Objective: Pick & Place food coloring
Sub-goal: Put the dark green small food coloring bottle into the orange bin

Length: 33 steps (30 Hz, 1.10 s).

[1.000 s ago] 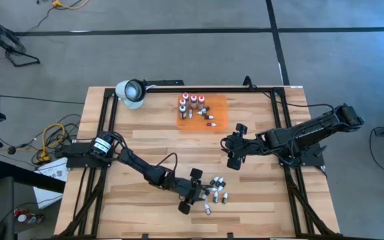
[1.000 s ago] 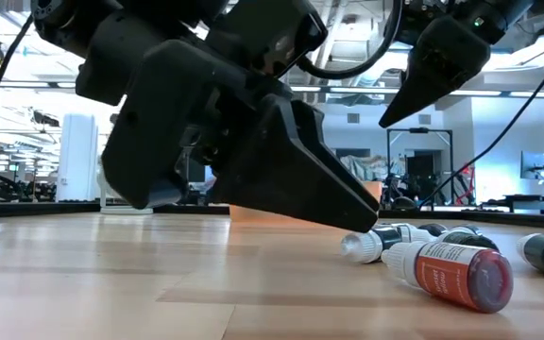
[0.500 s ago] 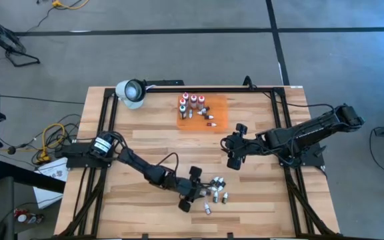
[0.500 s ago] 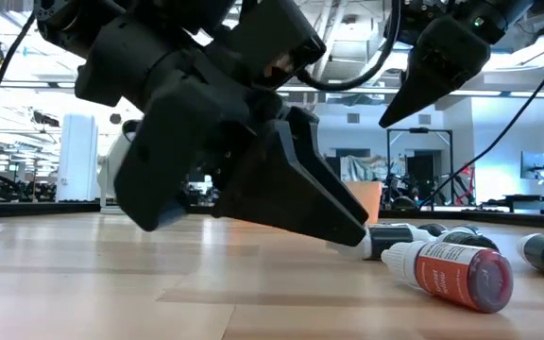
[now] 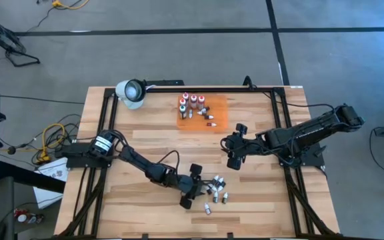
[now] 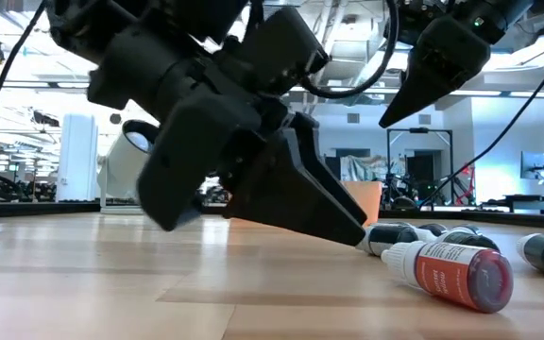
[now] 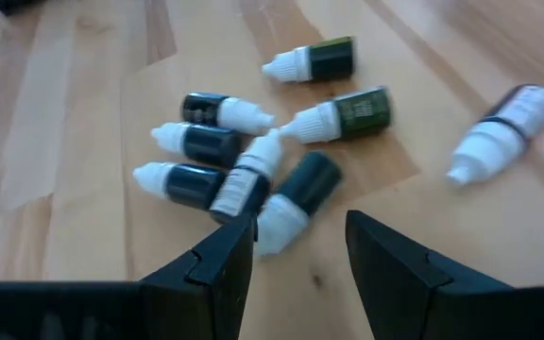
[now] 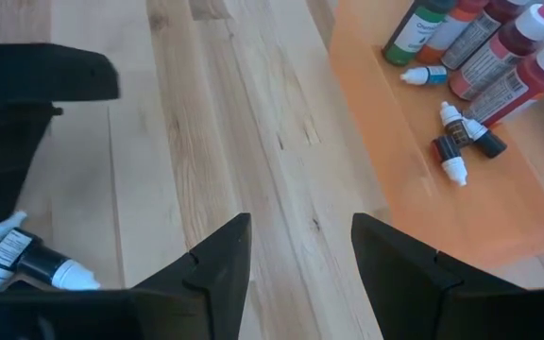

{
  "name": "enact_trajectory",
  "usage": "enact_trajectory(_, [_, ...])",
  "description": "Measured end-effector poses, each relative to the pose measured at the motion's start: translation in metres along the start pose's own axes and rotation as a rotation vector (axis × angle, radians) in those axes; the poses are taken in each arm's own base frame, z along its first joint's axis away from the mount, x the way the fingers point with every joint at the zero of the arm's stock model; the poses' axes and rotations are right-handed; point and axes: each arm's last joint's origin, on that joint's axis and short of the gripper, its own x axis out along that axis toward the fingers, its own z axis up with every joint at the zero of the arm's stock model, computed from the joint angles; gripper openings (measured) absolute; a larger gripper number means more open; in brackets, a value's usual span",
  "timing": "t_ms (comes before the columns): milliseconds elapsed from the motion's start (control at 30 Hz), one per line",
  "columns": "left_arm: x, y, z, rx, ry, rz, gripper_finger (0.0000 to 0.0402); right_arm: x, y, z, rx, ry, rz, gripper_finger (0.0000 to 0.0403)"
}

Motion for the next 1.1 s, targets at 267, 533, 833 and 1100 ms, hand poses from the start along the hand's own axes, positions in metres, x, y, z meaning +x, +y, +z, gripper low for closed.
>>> enact_trajectory(267, [0.003,0.014,-0.001,-0.009,-0.020,-0.049,0.0164,0.000,0.000,0.000,0.002,0.000,0.000,0.0177])
enact_trajectory(533, [0.002,0.010,0.004,0.056,-0.075,-0.108,0.0164,0.000,0.000,0.000,0.002,0.000,0.000,0.0177])
enact_trajectory(833, [0.030,0.007,-0.010,0.053,-0.086,-0.177,0.0164,0.000,0.000,0.001,0.006,-0.010,0.002,0.0177])
enact_trajectory(1100, [0.033,0.009,-0.006,0.038,-0.037,-0.172,0.0164,0.000,0.000,0.000,0.003,-0.007,0.002,0.0177])
